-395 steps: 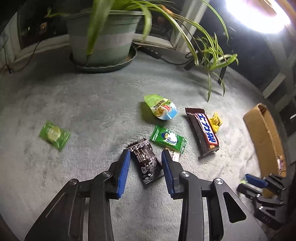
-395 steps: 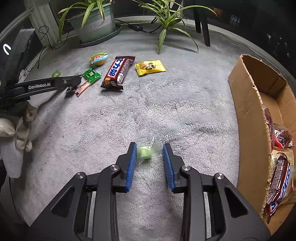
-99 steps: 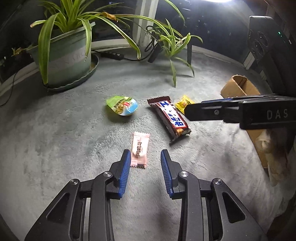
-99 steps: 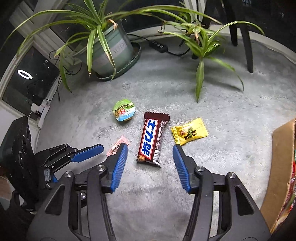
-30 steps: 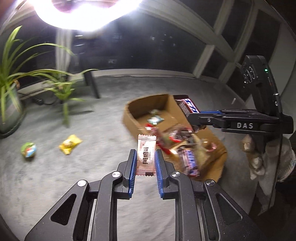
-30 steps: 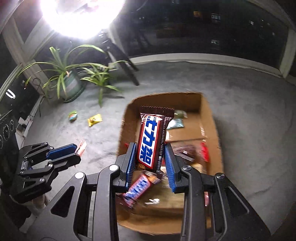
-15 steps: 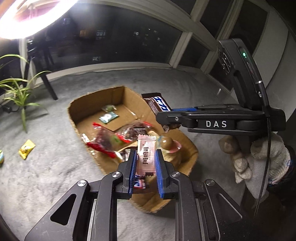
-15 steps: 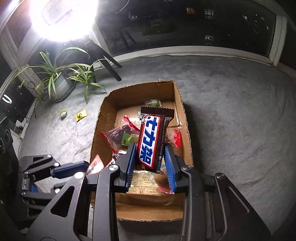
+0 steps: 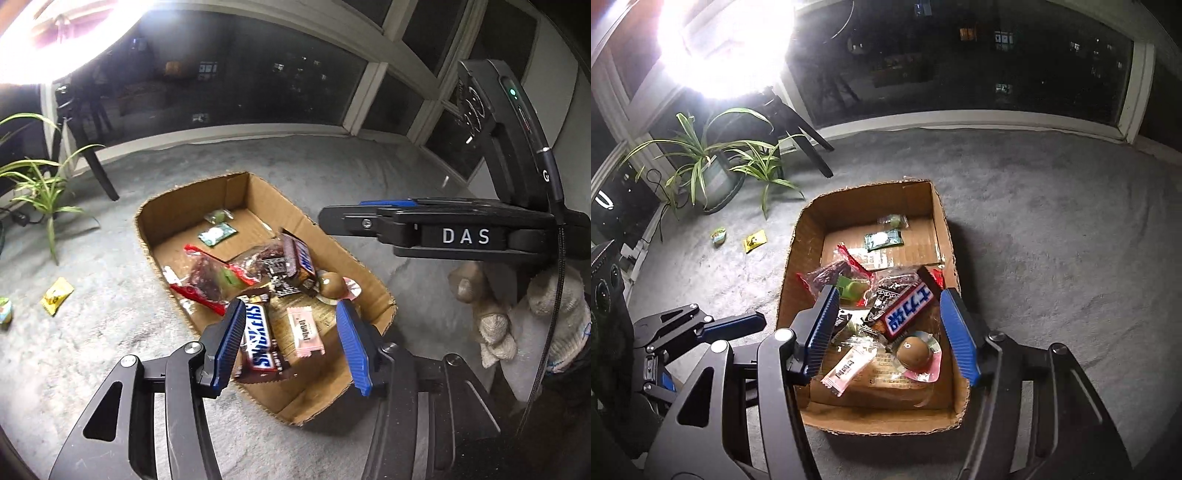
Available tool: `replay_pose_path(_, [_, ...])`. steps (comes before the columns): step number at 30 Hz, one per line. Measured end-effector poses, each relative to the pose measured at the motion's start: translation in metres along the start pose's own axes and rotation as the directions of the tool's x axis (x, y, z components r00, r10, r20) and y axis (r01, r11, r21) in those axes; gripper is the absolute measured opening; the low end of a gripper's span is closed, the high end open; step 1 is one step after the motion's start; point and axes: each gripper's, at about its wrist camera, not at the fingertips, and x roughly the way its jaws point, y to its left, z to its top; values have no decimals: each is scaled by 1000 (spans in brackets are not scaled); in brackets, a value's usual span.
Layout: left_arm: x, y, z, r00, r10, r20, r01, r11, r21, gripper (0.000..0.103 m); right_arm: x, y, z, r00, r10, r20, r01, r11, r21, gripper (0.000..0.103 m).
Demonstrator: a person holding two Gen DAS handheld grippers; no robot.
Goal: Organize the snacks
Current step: 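Carry the pink candy and chocolate bar into the box and release both, then grasp the yellow candy with the right tool while the left tool grasps the round cup snack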
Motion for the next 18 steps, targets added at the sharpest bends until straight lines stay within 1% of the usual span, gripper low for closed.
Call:
replay_pose_path(5, [-12,13,-2,1000,24,20,-24,1000,-16,50,-3,13,4,1000,21,16,-21,1000,-6,60])
replay_pose_path(10, [-30,38,-7,998,59,36,-57,997,-56,50,1,37,10,999,44,26,-43,999,-25,60])
replay_pose_path(15, [-49,64,-13,992,115,47,-111,990,-86,50,8,65,14,997,68,22,-67,996,-50,60])
replay_pose_path(18, [-64,79,-17,986,157,56,-152,984,-89,50,11,82,15,997,71,28,-69,995,-69,60])
